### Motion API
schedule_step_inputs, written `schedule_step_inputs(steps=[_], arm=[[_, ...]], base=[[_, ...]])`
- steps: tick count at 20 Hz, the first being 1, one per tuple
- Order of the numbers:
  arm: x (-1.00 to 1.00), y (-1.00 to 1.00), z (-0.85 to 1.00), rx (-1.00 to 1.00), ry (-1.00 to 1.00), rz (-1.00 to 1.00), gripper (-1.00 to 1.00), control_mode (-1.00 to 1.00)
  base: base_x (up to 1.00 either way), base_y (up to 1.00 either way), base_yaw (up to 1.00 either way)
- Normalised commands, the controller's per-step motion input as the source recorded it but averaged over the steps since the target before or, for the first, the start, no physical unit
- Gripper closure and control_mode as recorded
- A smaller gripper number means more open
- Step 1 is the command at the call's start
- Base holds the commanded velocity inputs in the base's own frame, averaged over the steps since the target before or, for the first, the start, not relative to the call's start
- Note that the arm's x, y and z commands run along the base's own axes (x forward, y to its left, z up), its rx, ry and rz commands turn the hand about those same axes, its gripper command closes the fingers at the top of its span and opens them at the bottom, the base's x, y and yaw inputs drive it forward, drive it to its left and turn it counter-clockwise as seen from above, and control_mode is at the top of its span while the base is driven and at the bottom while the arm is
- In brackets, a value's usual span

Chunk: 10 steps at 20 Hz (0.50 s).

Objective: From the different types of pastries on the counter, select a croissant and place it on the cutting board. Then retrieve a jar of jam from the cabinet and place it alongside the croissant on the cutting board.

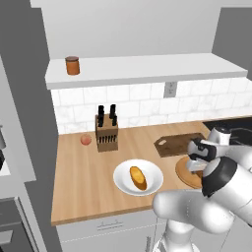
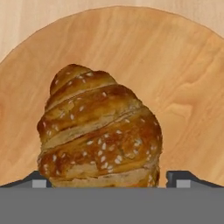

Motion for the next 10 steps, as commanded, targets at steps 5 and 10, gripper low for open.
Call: schedule_step_inputs(steps=[5,10], arm=[[0.04,0.05,0.03,0.00,0.00,0.00,1.00,-1.00],[0.16,0.01,0.40,0.02,-0.01,0.00,1.00,-1.00]], base=[[0.00,0.00,0.00],[0.00,0.00,0.00]])
